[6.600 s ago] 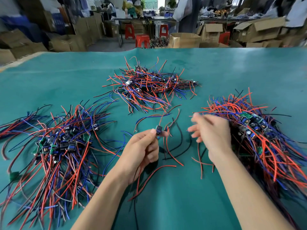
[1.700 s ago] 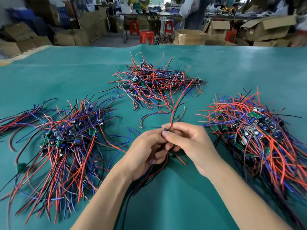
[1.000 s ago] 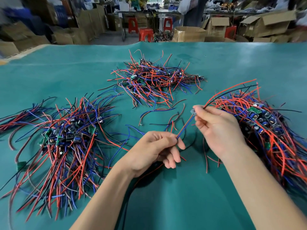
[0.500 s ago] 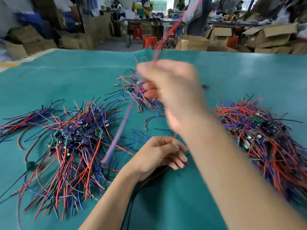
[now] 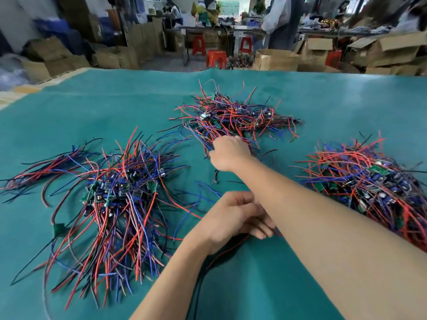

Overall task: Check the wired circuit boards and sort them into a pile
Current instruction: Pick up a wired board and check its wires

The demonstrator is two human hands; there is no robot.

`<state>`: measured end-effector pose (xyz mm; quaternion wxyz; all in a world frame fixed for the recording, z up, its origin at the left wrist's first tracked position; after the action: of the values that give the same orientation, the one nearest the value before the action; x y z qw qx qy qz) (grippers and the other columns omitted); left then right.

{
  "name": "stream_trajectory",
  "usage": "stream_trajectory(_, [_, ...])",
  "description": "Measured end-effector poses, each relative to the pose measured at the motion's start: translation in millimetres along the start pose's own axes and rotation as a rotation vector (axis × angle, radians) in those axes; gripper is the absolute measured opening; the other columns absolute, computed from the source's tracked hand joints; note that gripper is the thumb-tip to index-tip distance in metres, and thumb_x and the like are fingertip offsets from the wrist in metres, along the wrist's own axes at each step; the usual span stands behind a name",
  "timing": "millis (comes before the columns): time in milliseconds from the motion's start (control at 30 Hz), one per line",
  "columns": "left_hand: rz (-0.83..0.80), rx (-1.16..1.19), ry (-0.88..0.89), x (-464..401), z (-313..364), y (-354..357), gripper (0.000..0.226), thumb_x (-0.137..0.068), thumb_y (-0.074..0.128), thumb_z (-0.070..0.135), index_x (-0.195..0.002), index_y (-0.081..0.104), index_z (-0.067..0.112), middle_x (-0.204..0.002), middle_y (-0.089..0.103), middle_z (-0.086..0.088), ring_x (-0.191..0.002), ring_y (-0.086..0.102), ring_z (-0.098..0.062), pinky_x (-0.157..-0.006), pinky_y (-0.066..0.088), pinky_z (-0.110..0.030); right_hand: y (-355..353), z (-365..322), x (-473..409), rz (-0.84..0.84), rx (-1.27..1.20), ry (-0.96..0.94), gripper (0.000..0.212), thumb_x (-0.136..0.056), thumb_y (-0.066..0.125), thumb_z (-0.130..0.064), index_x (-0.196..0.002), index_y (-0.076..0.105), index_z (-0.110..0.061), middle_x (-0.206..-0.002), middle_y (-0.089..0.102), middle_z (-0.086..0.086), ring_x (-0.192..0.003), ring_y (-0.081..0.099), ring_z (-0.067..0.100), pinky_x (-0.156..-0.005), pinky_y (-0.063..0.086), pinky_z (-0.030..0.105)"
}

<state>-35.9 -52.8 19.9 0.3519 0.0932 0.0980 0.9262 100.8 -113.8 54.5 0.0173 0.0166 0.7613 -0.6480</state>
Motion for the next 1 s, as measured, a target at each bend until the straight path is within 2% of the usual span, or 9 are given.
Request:
stream_trajectory(33, [0.001,0.006,-0.003,-0.2,0.0,0.3,0.021,-0.095,0.041,-0.01,-0.099,0.06,-0.005,-0.076,0.068,-0.014,-0.057,0.065,-0.015,-0.053,0.052,-0.019,2.1,5.4,0.4,0.025,-0.004,-0.013,0.014,-0.099,0.055,-0.025,-0.098,0.057,-0.011,-0.128,0.061,0.015,-0.124,0.052,0.039,-0.091,0.044,0.043])
stream_trajectory(100, [0.006,0.022,-0.004,-0.6,-0.1,0.1,0.021,-0.095,0.04,-0.011,-0.101,0.058,-0.004,-0.08,0.067,-0.018,-0.058,0.065,-0.016,-0.054,0.052,-0.019,3.0,12.4,0.3,0.062,-0.024,-0.03,0.023,-0.095,0.058,-0.018,-0.078,0.045,-0.011,-0.107,0.063,0.013,-0.108,0.056,0.037,-0.077,0.04,0.038])
stream_trajectory(233, [0.003,0.034,-0.019,0.4,0.3,-1.6,0.024,-0.096,0.04,-0.01,-0.092,0.061,0.001,-0.079,0.068,-0.017,-0.058,0.065,-0.017,-0.055,0.053,-0.02,0.5,19.6,6.3,0.13,-0.125,-0.054,0.04,-0.092,0.06,-0.011,-0.059,0.037,-0.011,-0.061,0.04,0.007,-0.077,0.046,0.035,-0.065,0.039,0.037])
stream_trajectory(400, [0.045,0.077,-0.027,-0.3,0.1,-4.3,0.022,-0.095,0.042,-0.009,-0.104,0.062,-0.003,-0.079,0.069,-0.018,-0.06,0.067,-0.018,-0.057,0.054,-0.021,-23.8,42.8,28.9,0.421,-0.381,0.032,0.02,-0.086,0.059,-0.007,-0.072,0.072,-0.004,-0.072,0.068,0.017,-0.078,0.058,0.044,-0.075,0.052,0.04])
stream_trajectory(533, [0.124,0.205,-0.023,-2.7,-0.2,-7.3,0.022,-0.097,0.044,-0.007,-0.114,0.057,-0.002,-0.085,0.068,-0.023,-0.064,0.068,-0.022,-0.059,0.057,-0.024,-36.6,71.5,62.1,0.588,-0.565,0.094,0.02,-0.085,0.065,-0.019,-0.084,0.074,-0.002,-0.084,0.069,0.021,-0.092,0.069,0.034,-0.069,0.053,0.041])
stream_trajectory(667, [0.192,0.328,-0.007,-4.1,0.8,-8.1,0.02,-0.099,0.045,-0.001,-0.117,0.053,0.001,-0.097,0.068,-0.029,-0.075,0.071,-0.032,-0.064,0.06,-0.03,-35.3,84.5,101.5,0.499,-0.755,0.103,0.011,-0.084,0.073,-0.022,-0.079,0.078,-0.014,-0.073,0.074,0.007,-0.072,0.071,0.013,-0.071,0.057,0.038])
stream_trajectory(767, [0.238,0.434,0.0,-5.4,1.0,-9.7,0.028,-0.105,0.044,0.019,-0.125,0.049,0.001,-0.11,0.067,-0.032,-0.085,0.072,-0.038,-0.066,0.06,-0.035,-34.4,81.4,137.8,0.43,-0.888,0.034,0.007,-0.077,0.073,-0.027,-0.074,0.079,-0.029,-0.069,0.075,-0.01,-0.068,0.069,0.002,-0.068,0.056,0.031])
stream_trajectory(900, [0.249,0.474,0.01,-7.7,0.3,-12.1,0.05,-0.102,0.038,0.048,-0.127,0.046,0.006,-0.099,0.072,-0.02,-0.08,0.071,-0.035,-0.065,0.059,-0.037,-34.5,76.3,160.5,0.238,-0.867,-0.057,0.016,-0.063,0.064,-0.034,-0.062,0.078,-0.026,-0.055,0.068,0.003,-0.057,0.061,0.025,-0.057,0.045,0.039])
stream_trajectory(1000, [0.269,0.417,0.053,-8.9,0.7,-15.1,0.055,-0.098,0.034,0.057,-0.121,0.047,0.009,-0.105,0.071,-0.024,-0.076,0.067,-0.034,-0.067,0.06,-0.044,-29.9,77.2,158.7,0.096,-0.712,-0.094,0.014,-0.059,0.062,-0.03,-0.052,0.073,-0.026,-0.045,0.055,0.004,-0.048,0.044,0.011,-0.05,0.034,0.034])
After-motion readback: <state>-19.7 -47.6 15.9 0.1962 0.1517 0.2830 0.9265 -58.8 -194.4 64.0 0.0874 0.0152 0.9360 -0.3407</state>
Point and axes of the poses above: each hand's wrist, its own x-axis away from the middle knuckle, its own y-axis out of the palm, z = x × y, the point moved 2 cm from there along -x, towards the middle knuckle
